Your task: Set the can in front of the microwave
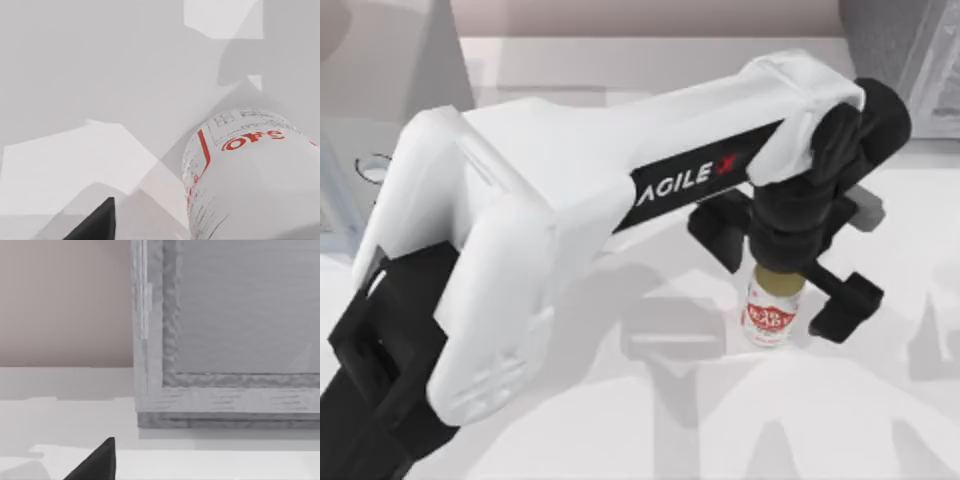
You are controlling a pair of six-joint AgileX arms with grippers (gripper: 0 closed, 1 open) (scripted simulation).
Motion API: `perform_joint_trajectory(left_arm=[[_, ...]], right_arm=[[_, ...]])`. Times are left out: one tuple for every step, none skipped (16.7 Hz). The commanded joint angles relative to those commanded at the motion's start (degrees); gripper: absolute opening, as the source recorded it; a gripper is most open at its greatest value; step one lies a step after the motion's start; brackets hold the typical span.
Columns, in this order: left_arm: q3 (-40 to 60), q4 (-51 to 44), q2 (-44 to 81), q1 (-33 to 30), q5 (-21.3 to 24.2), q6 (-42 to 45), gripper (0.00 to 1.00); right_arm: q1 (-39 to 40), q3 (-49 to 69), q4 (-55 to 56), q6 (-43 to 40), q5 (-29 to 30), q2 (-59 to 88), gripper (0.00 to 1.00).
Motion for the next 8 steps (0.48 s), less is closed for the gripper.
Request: perform_joint_trajectory(left_arm=[[-0.12,0.12,0.02,0.0,0.0,0.0,1.0],[-0.12,0.12,0.02,0.0,0.0,0.0,1.0],[-0.12,0.12,0.02,0.0,0.0,0.0,1.0],[-0.12,0.12,0.02,0.0,0.0,0.0,1.0],[-0.12,0.12,0.02,0.0,0.0,0.0,0.92],[-0.12,0.12,0.02,0.0,0.0,0.0,0.85],[-0.12,0.12,0.02,0.0,0.0,0.0,0.77],[-0.12,0.12,0.02,0.0,0.0,0.0,0.7]], right_arm=[[0.0,0.0,0.0,0.0,0.0,0.0,1.0],[0.0,0.0,0.0,0.0,0.0,0.0,1.0],[0.0,0.0,0.0,0.0,0.0,0.0,1.0],[0.0,0.0,0.0,0.0,0.0,0.0,1.0],[0.0,0.0,0.0,0.0,0.0,0.0,1.0],[0.0,0.0,0.0,0.0,0.0,0.0,1.0],[0.0,0.0,0.0,0.0,0.0,0.0,1.0],[0.0,0.0,0.0,0.0,0.0,0.0,1.0]])
